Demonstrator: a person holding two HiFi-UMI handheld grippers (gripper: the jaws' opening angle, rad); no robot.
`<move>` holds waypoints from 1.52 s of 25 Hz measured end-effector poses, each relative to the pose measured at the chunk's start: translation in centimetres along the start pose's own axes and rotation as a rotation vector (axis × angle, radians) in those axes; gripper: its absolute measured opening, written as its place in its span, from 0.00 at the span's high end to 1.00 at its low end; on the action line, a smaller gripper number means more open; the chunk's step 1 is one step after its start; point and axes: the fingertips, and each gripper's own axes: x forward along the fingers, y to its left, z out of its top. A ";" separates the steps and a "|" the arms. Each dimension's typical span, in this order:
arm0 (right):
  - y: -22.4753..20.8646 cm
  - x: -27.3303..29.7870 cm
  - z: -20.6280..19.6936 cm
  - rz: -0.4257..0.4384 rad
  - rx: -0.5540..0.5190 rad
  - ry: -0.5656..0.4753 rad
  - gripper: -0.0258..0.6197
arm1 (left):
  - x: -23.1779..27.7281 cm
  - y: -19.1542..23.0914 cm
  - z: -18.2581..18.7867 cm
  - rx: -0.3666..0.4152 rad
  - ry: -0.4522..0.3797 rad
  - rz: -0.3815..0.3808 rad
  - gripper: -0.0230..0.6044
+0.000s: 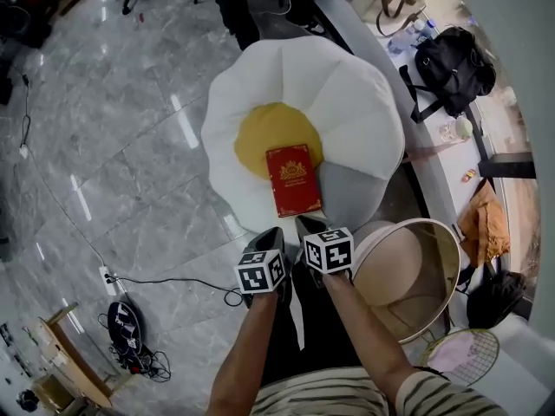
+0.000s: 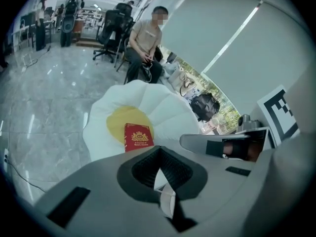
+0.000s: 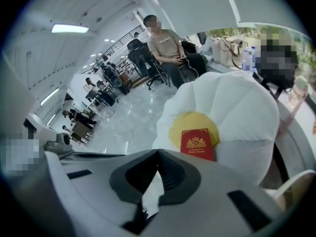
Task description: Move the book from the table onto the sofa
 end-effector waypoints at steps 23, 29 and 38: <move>11.8 -15.4 10.8 0.060 -0.196 -0.198 0.94 | -17.3 -8.2 10.6 0.175 -0.203 -0.041 0.96; 14.0 -19.5 12.6 0.055 -0.203 -0.263 0.94 | -21.1 -11.5 13.3 0.204 -0.270 -0.058 0.96; 15.8 -23.9 17.7 0.057 -0.243 -0.418 0.94 | -25.4 -14.5 18.0 0.279 -0.411 -0.078 0.96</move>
